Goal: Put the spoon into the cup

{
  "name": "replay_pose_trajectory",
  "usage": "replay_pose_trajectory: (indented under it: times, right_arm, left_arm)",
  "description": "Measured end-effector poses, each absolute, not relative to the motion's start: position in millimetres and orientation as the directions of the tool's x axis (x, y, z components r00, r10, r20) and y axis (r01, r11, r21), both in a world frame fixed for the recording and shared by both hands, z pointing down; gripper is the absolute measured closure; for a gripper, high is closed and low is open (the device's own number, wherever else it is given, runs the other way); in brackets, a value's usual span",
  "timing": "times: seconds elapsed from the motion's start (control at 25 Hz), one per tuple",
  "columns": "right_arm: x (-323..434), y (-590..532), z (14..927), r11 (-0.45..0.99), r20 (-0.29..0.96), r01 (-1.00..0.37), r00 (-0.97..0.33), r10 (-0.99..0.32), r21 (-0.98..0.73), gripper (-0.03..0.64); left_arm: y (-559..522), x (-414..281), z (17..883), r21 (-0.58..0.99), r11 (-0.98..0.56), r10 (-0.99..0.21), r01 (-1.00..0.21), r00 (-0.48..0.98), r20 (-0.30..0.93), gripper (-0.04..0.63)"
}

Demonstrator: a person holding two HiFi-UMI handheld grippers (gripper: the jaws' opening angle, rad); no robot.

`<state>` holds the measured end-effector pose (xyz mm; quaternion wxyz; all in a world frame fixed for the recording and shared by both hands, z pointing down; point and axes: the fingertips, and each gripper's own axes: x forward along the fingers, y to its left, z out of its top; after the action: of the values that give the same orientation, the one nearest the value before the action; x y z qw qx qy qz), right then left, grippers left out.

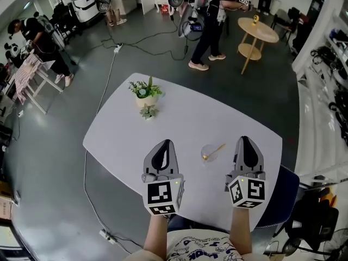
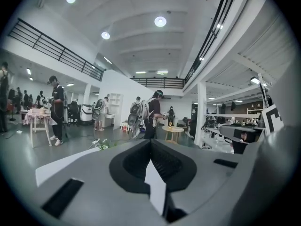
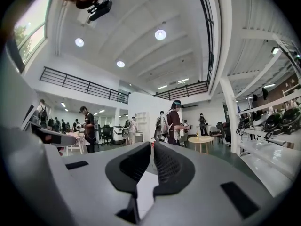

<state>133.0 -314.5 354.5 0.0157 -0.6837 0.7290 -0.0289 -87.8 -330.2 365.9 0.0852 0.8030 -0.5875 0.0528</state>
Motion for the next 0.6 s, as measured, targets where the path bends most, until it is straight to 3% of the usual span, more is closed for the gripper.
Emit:
replay_pose_trajectory:
  times: [0.6]
  right_arm:
    - [118, -276, 298, 0.104, -0.080, -0.994, -0.102, -0.992, -0.026, 0.604]
  left_arm:
    - [-291, -96, 306, 0.041, -0.290, -0.953, -0.956, 0.292, 0.078, 0.583]
